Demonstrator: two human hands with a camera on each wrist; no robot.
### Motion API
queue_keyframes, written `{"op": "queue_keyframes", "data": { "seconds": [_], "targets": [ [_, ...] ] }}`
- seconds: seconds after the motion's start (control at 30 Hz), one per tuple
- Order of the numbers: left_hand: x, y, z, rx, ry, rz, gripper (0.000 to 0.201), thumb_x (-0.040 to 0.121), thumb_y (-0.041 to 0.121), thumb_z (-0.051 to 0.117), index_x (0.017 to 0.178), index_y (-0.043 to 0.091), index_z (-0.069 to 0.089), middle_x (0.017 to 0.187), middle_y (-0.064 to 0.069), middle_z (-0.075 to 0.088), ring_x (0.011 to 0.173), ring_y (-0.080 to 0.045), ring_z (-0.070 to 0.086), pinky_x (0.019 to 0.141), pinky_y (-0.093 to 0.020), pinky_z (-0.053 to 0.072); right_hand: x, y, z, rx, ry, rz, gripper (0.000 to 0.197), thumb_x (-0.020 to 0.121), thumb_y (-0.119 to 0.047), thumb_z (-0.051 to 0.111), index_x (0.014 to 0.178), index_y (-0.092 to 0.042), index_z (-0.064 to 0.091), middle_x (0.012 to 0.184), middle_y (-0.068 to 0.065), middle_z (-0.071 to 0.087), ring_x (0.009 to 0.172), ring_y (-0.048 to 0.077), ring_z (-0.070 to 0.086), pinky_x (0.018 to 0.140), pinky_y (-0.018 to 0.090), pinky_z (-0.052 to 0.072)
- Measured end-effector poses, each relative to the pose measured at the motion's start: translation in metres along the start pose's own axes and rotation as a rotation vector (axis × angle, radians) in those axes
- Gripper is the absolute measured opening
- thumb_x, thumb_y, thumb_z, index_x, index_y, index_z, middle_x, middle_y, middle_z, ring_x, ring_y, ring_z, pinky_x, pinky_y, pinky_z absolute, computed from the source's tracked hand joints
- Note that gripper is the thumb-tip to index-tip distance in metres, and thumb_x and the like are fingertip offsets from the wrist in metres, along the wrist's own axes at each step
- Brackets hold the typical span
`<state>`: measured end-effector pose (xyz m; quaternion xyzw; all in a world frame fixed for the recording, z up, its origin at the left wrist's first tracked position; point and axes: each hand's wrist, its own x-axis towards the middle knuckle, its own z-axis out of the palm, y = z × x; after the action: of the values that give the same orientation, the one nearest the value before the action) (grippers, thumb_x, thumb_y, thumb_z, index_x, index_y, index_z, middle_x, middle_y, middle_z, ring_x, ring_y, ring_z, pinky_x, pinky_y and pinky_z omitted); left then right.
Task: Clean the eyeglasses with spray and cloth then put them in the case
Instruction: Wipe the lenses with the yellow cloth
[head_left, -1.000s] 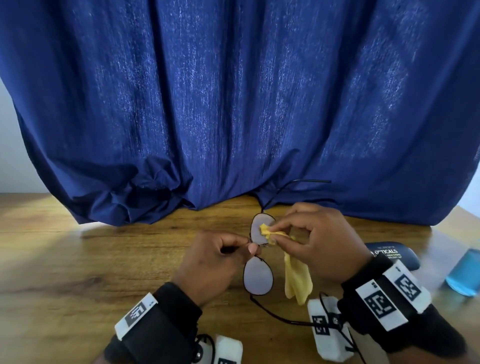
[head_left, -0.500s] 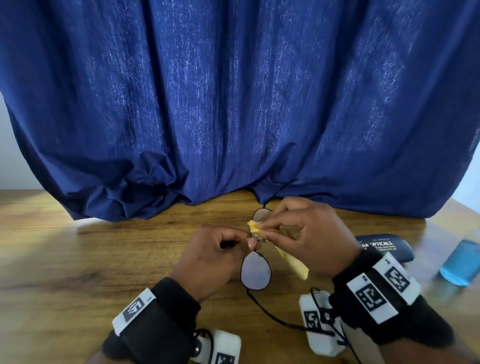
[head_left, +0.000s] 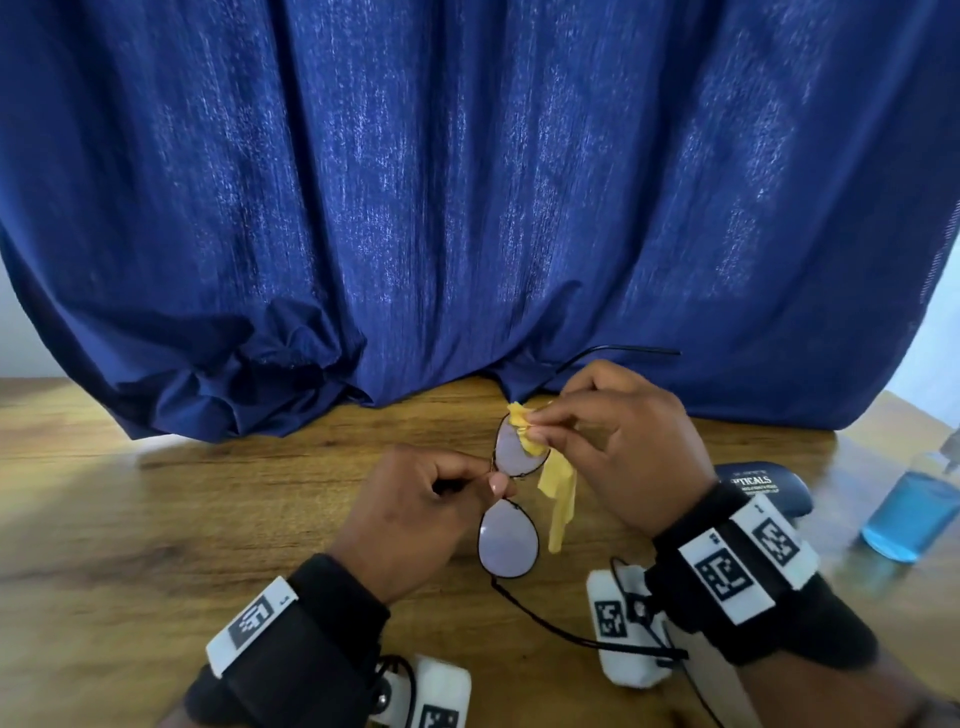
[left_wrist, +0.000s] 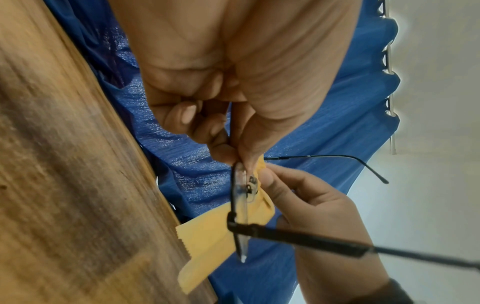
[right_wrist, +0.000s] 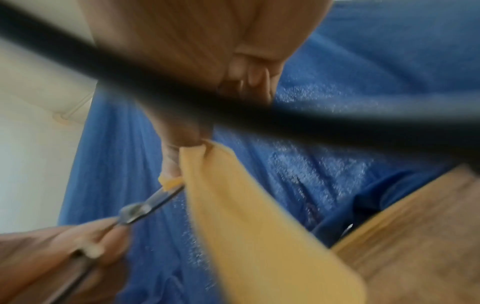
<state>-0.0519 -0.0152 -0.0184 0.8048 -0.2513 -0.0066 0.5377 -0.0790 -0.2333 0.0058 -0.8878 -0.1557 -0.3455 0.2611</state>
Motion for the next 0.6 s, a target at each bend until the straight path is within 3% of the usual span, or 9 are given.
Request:
{"op": "queue_keyframes", "data": {
  "seconds": [0.07,0.17,0.23,0.33,0.4,0.47,0.6],
  "targets": [
    [-0.0006,0.0012,0.0008,0.004,-0.006,0.023,0.012,0.094,0.03,0.073,0.092,0.029,0.085,0.087,0.013,0.082,0.088,-0.017,0.077,0.082,-0.04,0.061,-0.0029,-0.0059,0.0083,0.07,-0.049,-0.049,0.019,0.086,-0.047,0.071,0.093,-0.033,0.081,0.09,-0.015,0.063,0.084,0.007,0.063,0.065,0.04,0.056],
    [0.0006,0.0002,-0.0012,-0.017,0.012,0.033,0.011,0.094,0.025,0.074,0.092,0.027,0.085,0.088,0.018,0.082,0.087,-0.002,0.076,0.077,-0.022,0.06,-0.0029,-0.004,0.0053,0.019,-0.047,-0.011,0.021,0.086,-0.051,0.069,0.093,-0.035,0.08,0.091,-0.015,0.064,0.083,0.007,0.063,0.064,0.042,0.057],
    [0.0011,-0.0011,-0.0033,-0.015,0.022,0.031,0.011,0.093,0.023,0.074,0.092,0.027,0.085,0.088,0.02,0.081,0.088,0.002,0.076,0.08,-0.017,0.058,-0.001,-0.0007,0.0034,0.007,0.003,0.058,0.018,0.085,-0.049,0.072,0.092,-0.034,0.079,0.09,-0.015,0.064,0.08,0.007,0.064,0.063,0.042,0.057],
    [0.0007,-0.0012,-0.0031,-0.003,0.007,0.033,0.011,0.094,0.024,0.074,0.092,0.027,0.085,0.089,0.017,0.082,0.09,-0.004,0.077,0.086,-0.032,0.062,-0.0032,-0.004,0.009,0.06,-0.1,-0.027,0.018,0.084,-0.047,0.072,0.093,-0.033,0.08,0.091,-0.014,0.066,0.08,0.007,0.065,0.064,0.041,0.057],
    [0.0003,-0.0003,-0.001,-0.003,0.0,0.023,0.012,0.093,0.025,0.074,0.093,0.028,0.085,0.089,0.017,0.082,0.091,-0.006,0.077,0.088,-0.04,0.062,-0.0028,-0.0043,0.0081,0.027,-0.064,0.005,0.016,0.085,-0.046,0.074,0.093,-0.033,0.08,0.091,-0.015,0.066,0.08,0.007,0.065,0.065,0.041,0.057],
    [0.0001,0.0012,0.001,-0.007,-0.007,0.015,0.012,0.093,0.025,0.073,0.093,0.028,0.085,0.09,0.018,0.082,0.091,-0.006,0.077,0.088,-0.039,0.061,-0.0015,-0.0008,0.0053,0.008,0.028,0.062,0.014,0.085,-0.044,0.076,0.092,-0.032,0.08,0.09,-0.015,0.066,0.078,0.007,0.065,0.064,0.04,0.057],
    [0.0002,0.0003,0.0012,-0.028,-0.003,0.016,0.012,0.094,0.023,0.073,0.094,0.024,0.085,0.09,0.016,0.082,0.09,-0.004,0.077,0.088,-0.035,0.061,-0.0033,-0.0042,0.0091,0.059,-0.096,-0.008,0.023,0.084,-0.051,0.071,0.094,-0.033,0.081,0.092,-0.017,0.065,0.078,0.004,0.063,0.063,0.038,0.056]
  ]
}}
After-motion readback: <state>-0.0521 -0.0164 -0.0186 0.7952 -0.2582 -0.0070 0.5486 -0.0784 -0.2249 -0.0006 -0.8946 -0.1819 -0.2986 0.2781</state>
